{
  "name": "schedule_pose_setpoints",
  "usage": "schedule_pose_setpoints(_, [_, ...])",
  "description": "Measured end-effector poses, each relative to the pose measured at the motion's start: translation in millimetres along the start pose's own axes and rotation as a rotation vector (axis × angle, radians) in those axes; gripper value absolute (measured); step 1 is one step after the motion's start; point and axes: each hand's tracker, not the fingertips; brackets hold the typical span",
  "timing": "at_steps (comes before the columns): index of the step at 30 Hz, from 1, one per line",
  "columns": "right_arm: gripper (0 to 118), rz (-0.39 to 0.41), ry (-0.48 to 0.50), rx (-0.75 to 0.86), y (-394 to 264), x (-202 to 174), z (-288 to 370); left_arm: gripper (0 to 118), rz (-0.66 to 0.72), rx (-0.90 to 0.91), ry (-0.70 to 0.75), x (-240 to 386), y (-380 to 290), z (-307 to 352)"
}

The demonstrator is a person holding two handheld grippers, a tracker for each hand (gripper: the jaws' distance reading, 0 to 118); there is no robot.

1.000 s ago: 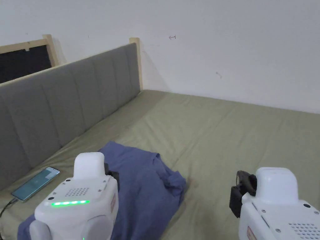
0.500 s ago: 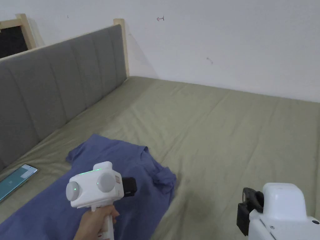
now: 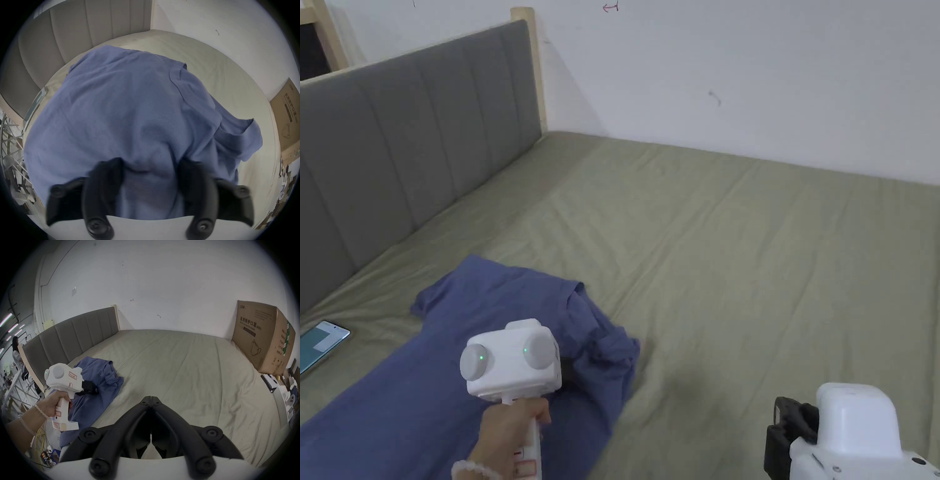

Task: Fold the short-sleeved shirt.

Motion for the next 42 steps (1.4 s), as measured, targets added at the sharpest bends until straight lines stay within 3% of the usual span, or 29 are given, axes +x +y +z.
schedule_pose_setpoints(2, [0,-0.017,0.004,-0.013,-2.1,1.3,-1.7,1,0.017,0.001,0.032,-4.4,3.3,-2.6])
schedule_pose_setpoints(8, [0,-0.047,-0.002,-0.021,-0.6,12.9,3.1,0,0.076,-0.052,-0.017,-10.4,17.2,10.1])
schedule_pose_setpoints(10, [0,-0.07,-0.017,-0.004,3.2,21.7,8.0,0,0.135,-0.046,-0.07,-14.7,19.6,21.8])
schedule_pose_setpoints(17, [0,-0.166,-0.074,0.046,7.9,58.4,35.8,0,0.145,0.006,-0.303,1.3,28.1,83.3])
schedule_pose_setpoints(27, [0,-0.277,-0.217,0.155,11.7,120.5,104.5,0,-0.199,0.082,-0.655,180.3,6.9,192.4])
schedule_pose_setpoints(29, [0,-0.33,-0.266,0.196,15.5,136.2,126.6,0,-0.282,0.073,-0.751,228.3,-9.3,211.8])
schedule_pose_setpoints(36, [0,-0.374,-0.384,0.292,12.0,190.0,188.5,0,-0.503,-0.01,-1.018,348.5,-95.2,255.7])
schedule_pose_setpoints(40, [0,-0.426,-0.439,0.248,-8.8,214.6,193.9,0,-0.598,-0.152,-1.006,380.5,-157.9,223.2])
schedule_pose_setpoints(42, [0,-0.494,-0.388,0.219,-20.6,227.2,193.1,0,-0.675,-0.201,-0.83,393.7,-192.3,187.2])
